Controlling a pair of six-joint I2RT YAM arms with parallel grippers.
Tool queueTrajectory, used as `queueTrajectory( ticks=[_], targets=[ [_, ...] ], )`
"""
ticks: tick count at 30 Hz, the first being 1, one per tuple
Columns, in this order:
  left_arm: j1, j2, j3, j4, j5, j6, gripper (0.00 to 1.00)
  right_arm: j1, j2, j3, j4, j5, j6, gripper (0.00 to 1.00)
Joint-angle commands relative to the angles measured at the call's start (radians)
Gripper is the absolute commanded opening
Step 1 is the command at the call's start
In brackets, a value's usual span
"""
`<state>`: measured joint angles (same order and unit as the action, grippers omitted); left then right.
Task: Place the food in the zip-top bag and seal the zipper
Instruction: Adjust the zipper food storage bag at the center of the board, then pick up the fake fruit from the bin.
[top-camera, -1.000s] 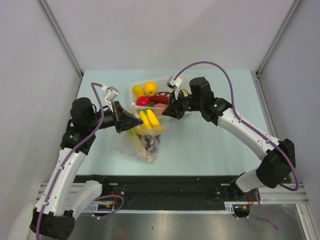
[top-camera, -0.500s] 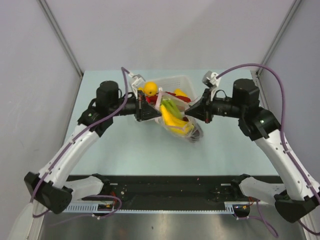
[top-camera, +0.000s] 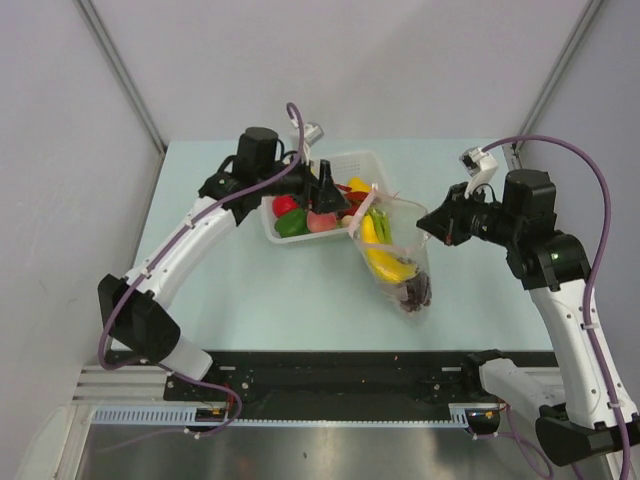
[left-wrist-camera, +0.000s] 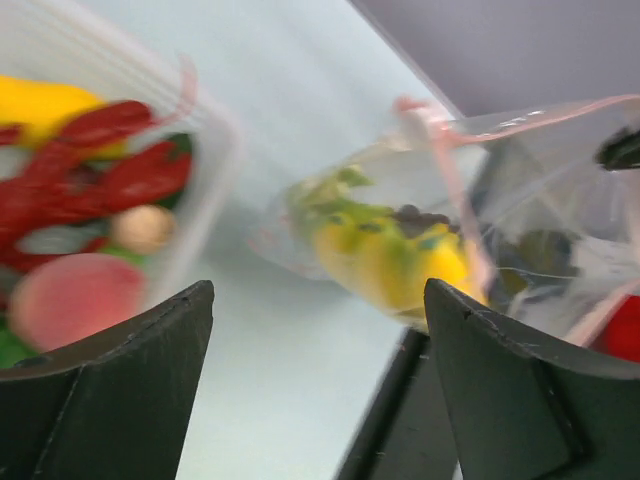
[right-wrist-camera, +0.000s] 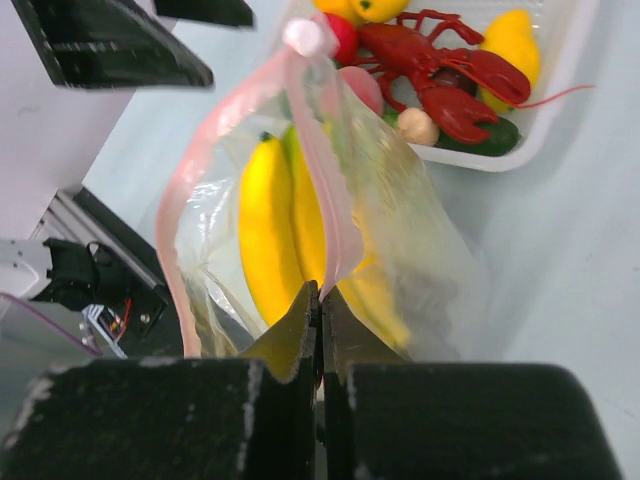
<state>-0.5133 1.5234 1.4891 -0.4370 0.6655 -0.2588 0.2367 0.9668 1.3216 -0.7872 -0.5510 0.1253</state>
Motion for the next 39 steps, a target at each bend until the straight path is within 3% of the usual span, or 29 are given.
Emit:
queueTrajectory(
  ticks=[1, 5, 18, 24, 30, 39],
  targets=[
    [0.128, 0.030, 0.088, -0.095, -0.174, 0.157, 0.91, -0.025, -0.008, 0.010, 0.106, 0.062, 0.079, 0.00],
    [0.154, 0.109, 0.128, -0.195, -0.198, 0.286, 0.96, -0.025, 0.009, 0.010, 0.134, 0.167, 0.105, 0.00],
    [0.052, 0.216, -0.021, -0.037, -0.219, 0.182, 0.99, -0.030, 0.050, 0.034, 0.125, 0.123, 0.080, 0.00],
    [0.009, 0.247, -0.067, -0.008, -0.313, 0.164, 0.96, -0.028, 0.010, 0.037, 0.092, 0.105, 0.089, 0.00],
    [0.010, 0.296, -0.044, 0.011, -0.417, 0.119, 0.99, -0.025, -0.007, 0.041, 0.008, 0.103, 0.080, 0.00],
    [-0.004, 0.369, 0.010, 0.023, -0.432, 0.122, 0.98, -0.017, 0.027, 0.041, -0.024, 0.097, 0.065, 0.00]
  ],
)
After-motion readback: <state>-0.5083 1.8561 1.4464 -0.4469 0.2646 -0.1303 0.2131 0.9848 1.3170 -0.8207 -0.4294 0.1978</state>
